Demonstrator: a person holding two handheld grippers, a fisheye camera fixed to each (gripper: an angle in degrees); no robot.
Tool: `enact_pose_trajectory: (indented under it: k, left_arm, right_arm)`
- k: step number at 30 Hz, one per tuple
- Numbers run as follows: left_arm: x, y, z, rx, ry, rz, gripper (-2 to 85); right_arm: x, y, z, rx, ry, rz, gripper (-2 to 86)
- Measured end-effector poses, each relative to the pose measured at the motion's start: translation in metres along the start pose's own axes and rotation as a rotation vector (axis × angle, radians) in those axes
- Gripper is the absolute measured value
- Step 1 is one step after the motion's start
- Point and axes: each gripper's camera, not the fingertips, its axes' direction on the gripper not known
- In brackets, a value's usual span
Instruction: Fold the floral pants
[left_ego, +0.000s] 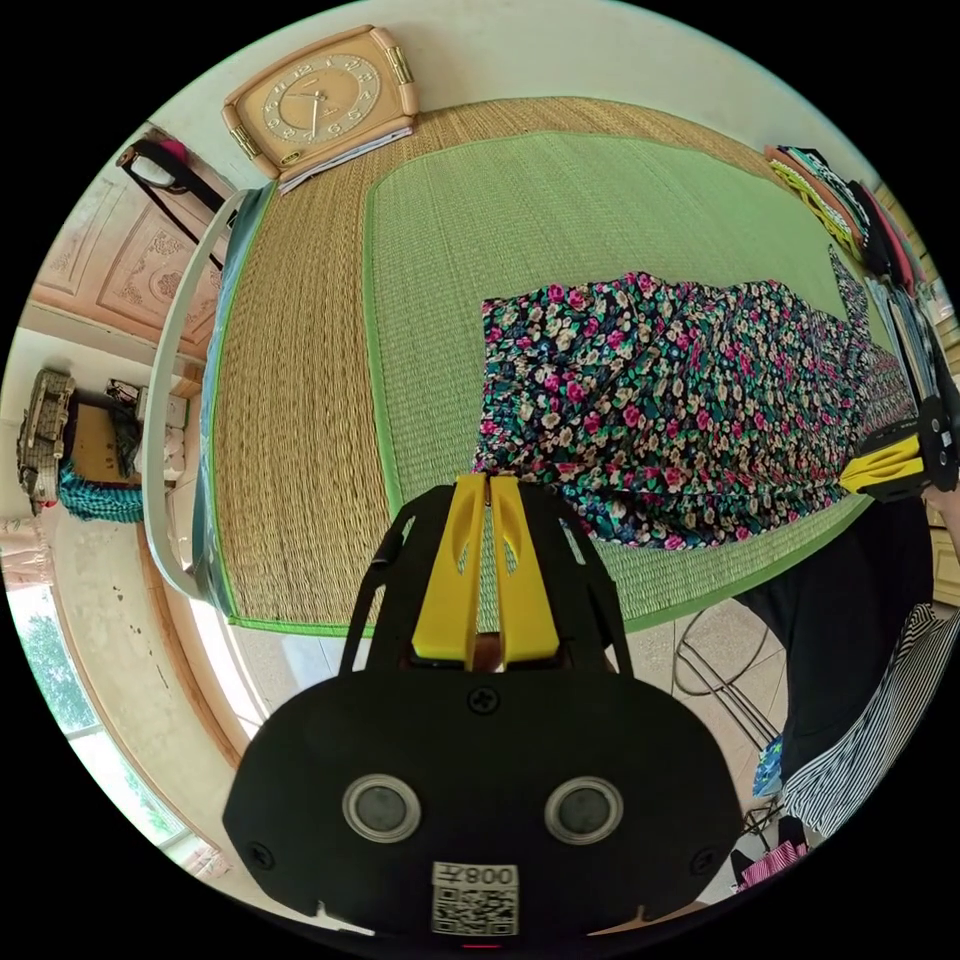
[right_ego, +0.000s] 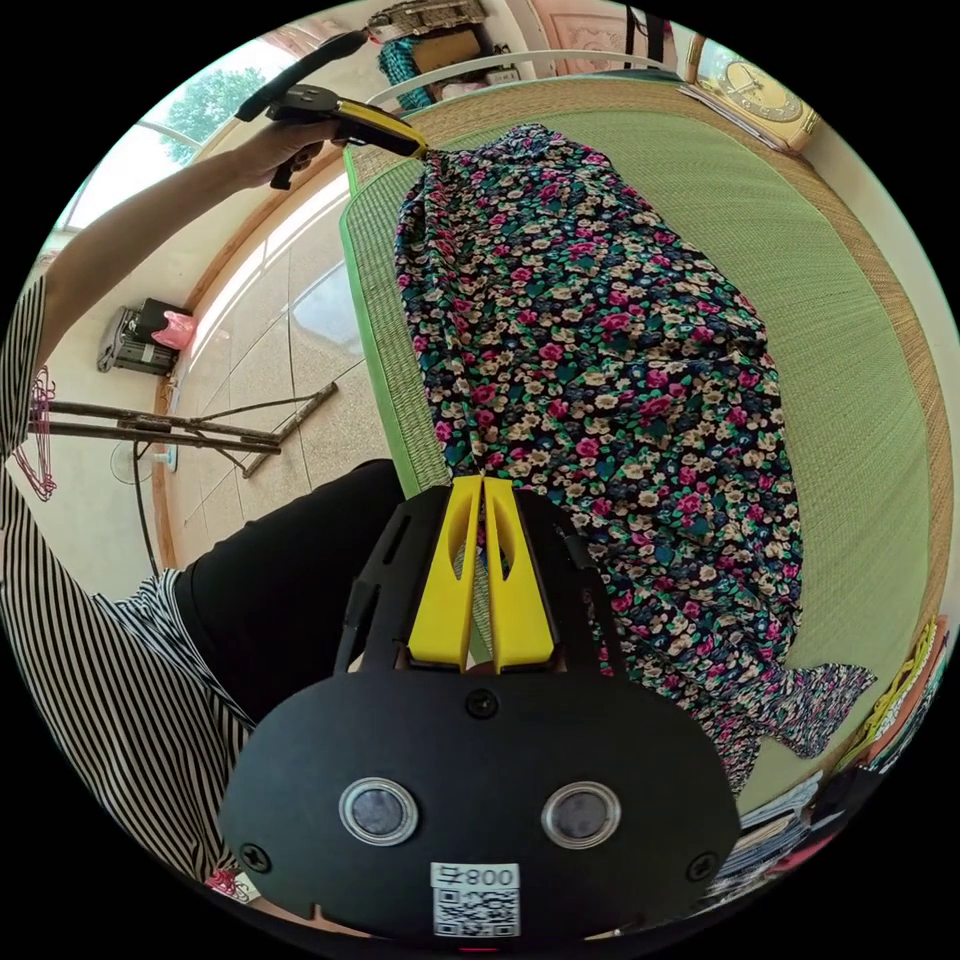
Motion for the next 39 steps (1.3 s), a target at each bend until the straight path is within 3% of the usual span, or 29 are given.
enact_pose_trajectory:
  k: [14,21,32,39]
  left_arm:
    - [-0.014,0.056,0.026,-0.024,0.036,-0.073,2.3]
    - [-0.038,0.097,0.034,-0.01,0.099,-0.16,6.2]
    - [-0.047,0.199,0.042,0.282,0.29,-0.398,1.3]
    - [-0.024,0.2,0.093,0.216,0.373,-0.395,0.3]
  right_arm:
    - [-0.024,-0.002,0.023,0.001,-0.008,0.004,0.3]
    - [-0.055,-0.002,0.036,0.005,0.134,-0.046,0.5]
    - [-0.068,0.001,0.049,0.028,0.17,-0.023,0.6]
    - [-0.067,0.004,0.056,0.025,0.144,-0.026,0.4]
